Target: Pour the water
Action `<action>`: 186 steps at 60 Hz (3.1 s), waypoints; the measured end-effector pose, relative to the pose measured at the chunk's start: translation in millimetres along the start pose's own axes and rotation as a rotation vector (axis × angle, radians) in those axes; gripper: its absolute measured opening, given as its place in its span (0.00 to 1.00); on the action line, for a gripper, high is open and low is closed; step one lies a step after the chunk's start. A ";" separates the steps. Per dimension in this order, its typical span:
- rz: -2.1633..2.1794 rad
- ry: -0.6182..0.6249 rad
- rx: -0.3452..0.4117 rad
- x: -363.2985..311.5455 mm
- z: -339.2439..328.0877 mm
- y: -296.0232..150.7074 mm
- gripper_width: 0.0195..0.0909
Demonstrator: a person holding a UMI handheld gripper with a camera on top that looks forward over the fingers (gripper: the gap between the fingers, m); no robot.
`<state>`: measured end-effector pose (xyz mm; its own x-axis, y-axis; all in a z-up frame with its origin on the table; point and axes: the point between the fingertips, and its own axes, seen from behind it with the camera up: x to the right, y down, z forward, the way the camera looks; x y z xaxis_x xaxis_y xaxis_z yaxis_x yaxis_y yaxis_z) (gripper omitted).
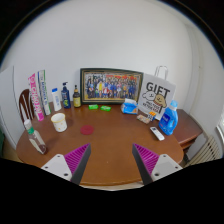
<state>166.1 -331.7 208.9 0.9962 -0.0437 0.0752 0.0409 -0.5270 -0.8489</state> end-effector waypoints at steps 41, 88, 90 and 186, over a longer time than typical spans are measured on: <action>-0.012 -0.328 0.061 -301.1 -2.6 70.8 0.93; -0.085 -0.291 0.256 -415.2 124.7 34.5 0.33; -0.086 -0.297 0.263 -420.1 121.7 25.7 0.33; 0.637 -0.488 0.295 -348.8 199.1 -199.5 0.33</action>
<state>-174.3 -42.3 247.8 0.7546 0.1493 -0.6390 -0.5875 -0.2802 -0.7592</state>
